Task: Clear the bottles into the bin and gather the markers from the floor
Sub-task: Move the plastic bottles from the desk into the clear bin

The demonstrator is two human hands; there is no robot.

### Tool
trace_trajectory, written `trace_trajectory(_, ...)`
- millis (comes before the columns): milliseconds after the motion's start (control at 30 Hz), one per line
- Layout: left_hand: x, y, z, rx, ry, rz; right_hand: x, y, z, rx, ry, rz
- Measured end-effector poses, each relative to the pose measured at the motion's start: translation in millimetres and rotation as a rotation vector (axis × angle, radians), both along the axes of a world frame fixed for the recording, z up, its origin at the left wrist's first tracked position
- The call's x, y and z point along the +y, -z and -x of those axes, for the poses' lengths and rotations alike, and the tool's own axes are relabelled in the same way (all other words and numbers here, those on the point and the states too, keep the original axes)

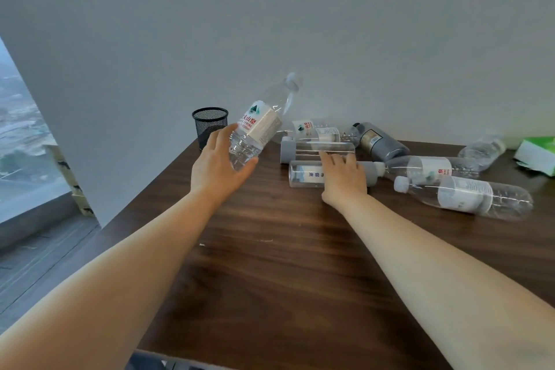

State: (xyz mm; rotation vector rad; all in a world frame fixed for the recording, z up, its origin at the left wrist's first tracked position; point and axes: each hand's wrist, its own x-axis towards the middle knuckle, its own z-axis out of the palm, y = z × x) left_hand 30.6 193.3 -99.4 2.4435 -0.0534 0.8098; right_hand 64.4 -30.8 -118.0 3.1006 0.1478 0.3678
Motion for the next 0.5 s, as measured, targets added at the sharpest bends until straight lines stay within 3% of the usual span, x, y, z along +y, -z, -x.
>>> trace_trajectory(167, 17.3, -6.8, 7.1, -0.014, -0.037, 0.115, 18.4, -2.7, -6.9, -0.034, -0.031, 0.073)
trace_trajectory(367, 79.3, -9.3, 25.2, -0.09, -0.123, 0.308, 96.9, -20.4, -0.5, -0.261, -0.312, -0.297)
trace_trajectory(500, 138.9, -5.9, 47.5, -0.143, -0.216, 0.375, 180.8, -26.2, 14.9, -0.272, -0.595, -0.474)
